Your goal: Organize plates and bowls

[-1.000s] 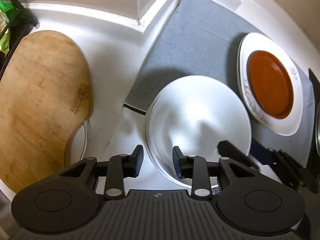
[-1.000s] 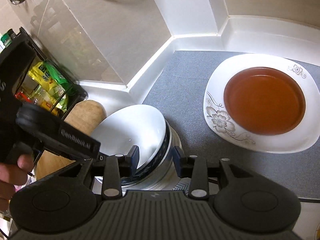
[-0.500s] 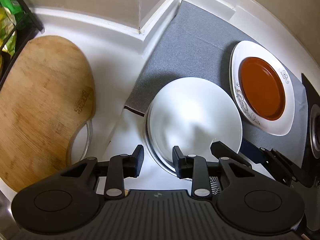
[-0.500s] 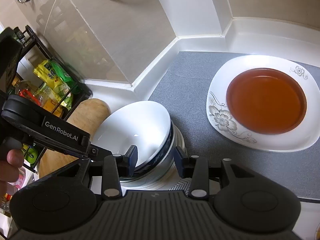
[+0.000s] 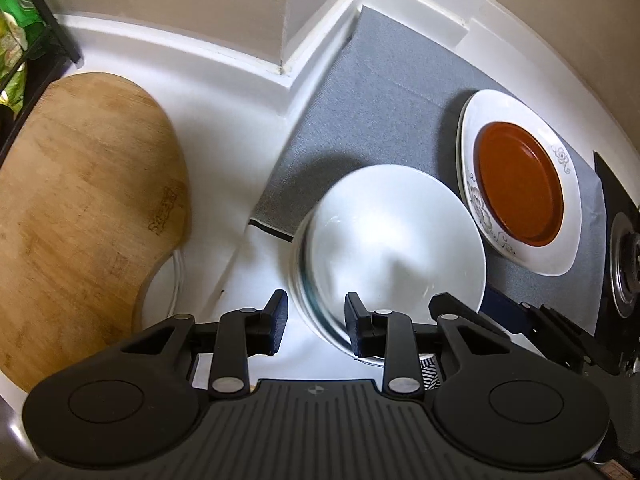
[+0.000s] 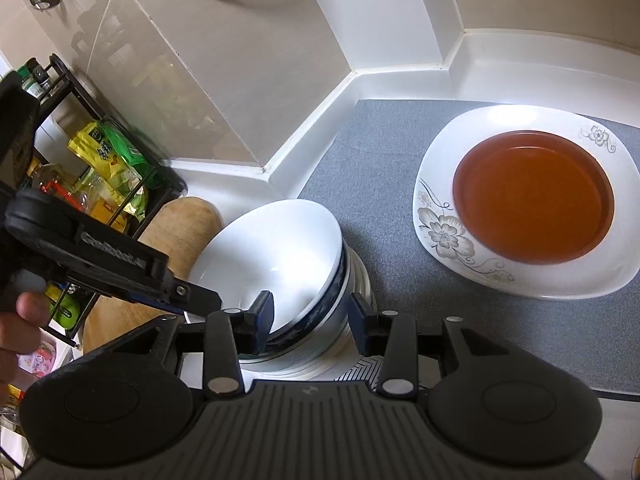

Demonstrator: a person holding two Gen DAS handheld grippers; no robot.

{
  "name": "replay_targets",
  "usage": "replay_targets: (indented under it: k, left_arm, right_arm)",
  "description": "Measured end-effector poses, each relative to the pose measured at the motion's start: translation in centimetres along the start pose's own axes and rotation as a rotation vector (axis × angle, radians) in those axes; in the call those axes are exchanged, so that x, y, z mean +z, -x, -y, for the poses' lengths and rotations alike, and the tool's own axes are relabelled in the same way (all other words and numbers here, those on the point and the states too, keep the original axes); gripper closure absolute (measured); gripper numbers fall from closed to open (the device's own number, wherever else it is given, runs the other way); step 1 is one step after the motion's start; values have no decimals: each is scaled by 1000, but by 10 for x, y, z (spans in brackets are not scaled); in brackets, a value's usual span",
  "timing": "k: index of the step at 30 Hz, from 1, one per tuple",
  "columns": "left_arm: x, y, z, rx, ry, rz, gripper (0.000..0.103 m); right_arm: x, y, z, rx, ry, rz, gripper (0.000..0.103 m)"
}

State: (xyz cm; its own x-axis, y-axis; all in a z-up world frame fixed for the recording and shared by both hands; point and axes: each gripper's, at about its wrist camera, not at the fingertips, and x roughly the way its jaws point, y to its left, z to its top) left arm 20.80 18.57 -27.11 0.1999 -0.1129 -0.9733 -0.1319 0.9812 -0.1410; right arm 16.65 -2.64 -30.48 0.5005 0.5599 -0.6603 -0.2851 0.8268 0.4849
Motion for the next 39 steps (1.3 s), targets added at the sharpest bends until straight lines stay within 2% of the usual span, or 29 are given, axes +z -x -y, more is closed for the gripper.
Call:
replay_targets:
  k: [4,7,9,11,14,17,22,24,26,27,29,30,31,36,39]
  left_arm:
    - [2,0,1,-6,2,-2,74]
    - [2,0,-11,-46,39,2,79]
    - [1,-1,-21,-85,78,5,79]
    - [-1,-1,-26,-110,99,19,80]
    - [-5,-3,-29,-130,110,47,80]
    - [-10,-3,-37,-174,125,74,79]
    - [-23,-8,-46,-231,136,128,79]
    - [-25,-9,-46,-234,129,134,79]
    - [-24,-8,-45,-226,129,132,79]
    - [-22,-8,-45,-219,132,126,74]
    - [-15,-11,-45,-183,135,94,59]
    - [-11,-13,-47,-172,135,83,49]
    - [-8,-15,-49,-172,138,70,45]
    - [6,-34,-54,-236,154,-8,44]
    - [6,-51,-49,-283,128,-48,46]
  right_arm:
    - [3,1,12,34,-90,-21,59]
    - [6,3,20,52,-137,-33,59]
    - [7,4,27,71,-178,-42,59]
    - [8,2,34,90,-216,-58,67]
    - [8,0,38,126,-245,-65,72]
    - [8,1,29,106,-176,-61,72]
    - [-4,5,-14,-23,163,-8,72]
    - [-7,6,-19,-42,208,4,72]
    - [0,6,-10,-15,121,-14,70]
    - [5,7,-2,4,47,-19,67]
    - [14,9,14,37,-62,-28,42]
    - [20,7,21,55,-103,-47,38]
    - [24,5,27,69,-136,-63,35]
    - [30,-23,59,155,-352,-172,27]
    - [21,-49,62,160,-360,-252,25]
